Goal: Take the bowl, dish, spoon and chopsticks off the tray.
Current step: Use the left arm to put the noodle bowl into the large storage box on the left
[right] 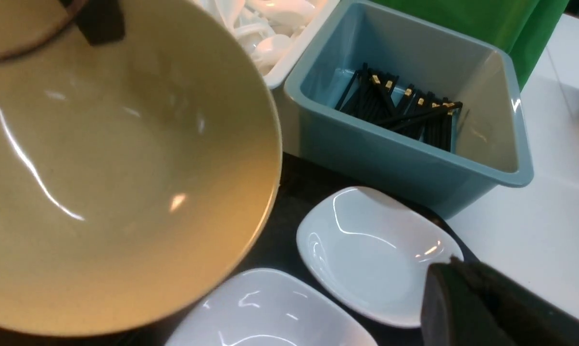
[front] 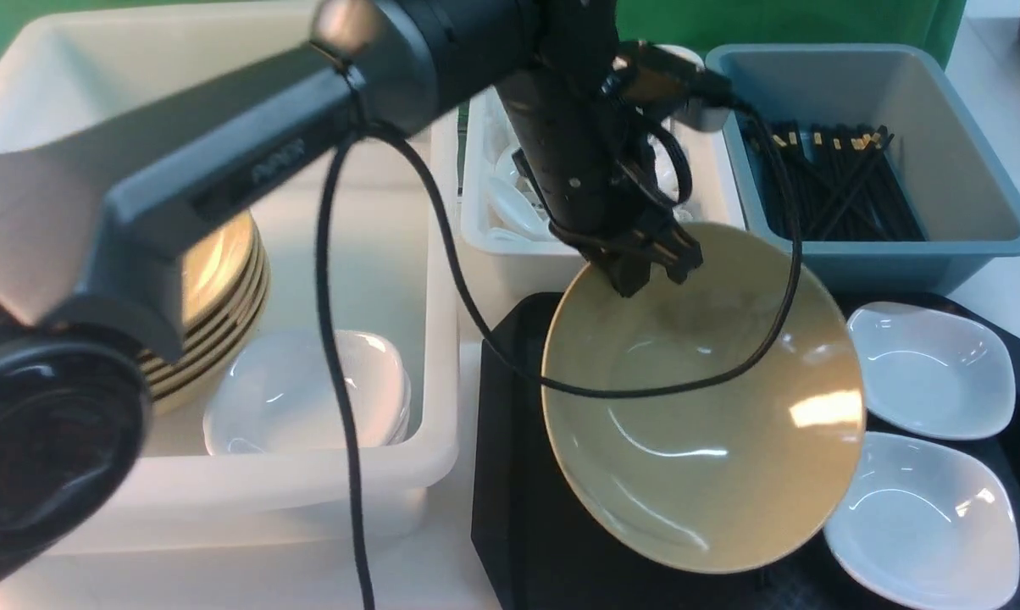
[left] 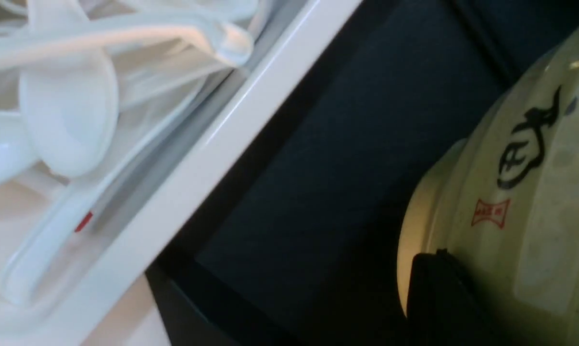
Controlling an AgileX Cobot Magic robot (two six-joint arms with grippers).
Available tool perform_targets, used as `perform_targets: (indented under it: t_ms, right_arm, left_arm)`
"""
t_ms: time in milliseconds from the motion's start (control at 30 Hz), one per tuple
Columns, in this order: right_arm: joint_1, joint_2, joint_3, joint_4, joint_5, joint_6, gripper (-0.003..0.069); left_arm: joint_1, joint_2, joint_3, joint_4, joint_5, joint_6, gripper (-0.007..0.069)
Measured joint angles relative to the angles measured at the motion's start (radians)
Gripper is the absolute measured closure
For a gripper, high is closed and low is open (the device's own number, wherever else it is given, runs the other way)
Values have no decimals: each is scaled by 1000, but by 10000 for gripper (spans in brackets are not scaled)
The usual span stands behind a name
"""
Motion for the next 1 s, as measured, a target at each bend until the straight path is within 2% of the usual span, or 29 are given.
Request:
perform_targets:
  t_ms: [100,233,433,467,500,567,700,833,933,1000]
  right_arm:
    - [0,0,0,1,0,11,612]
    - [0,0,0,2,0,14,606]
    - [0,0,0,3,0,14,599]
    - [0,0,0,3,0,14,598]
    - [0,0,0,3,0,14,597]
    - [0,0,0,3,0,15,596]
    - [0,0,0,3,-1,15,591]
    - [0,0,0,3,-1,15,585]
    - [0,0,0,3,-1,15,581]
    - [0,0,0,3,-7,15,580]
  left_arm:
    - [44,-48,1,-107,1,30,622]
    - [167,-153,1,-231,3,85,622]
    - [493,-361,23,-257,50,102,622]
    - [587,-404,50,-255,49,103,622]
    - [601,-409,54,-254,46,103,622]
    - [754,-467,124,-249,27,99,622]
    - [953,-521,307,-241,-50,79,622]
    - [1055,-532,444,-223,-137,69,622]
    - [1077,-532,526,-198,-183,69,612]
    - [1078,-532,577,-177,-224,77,568]
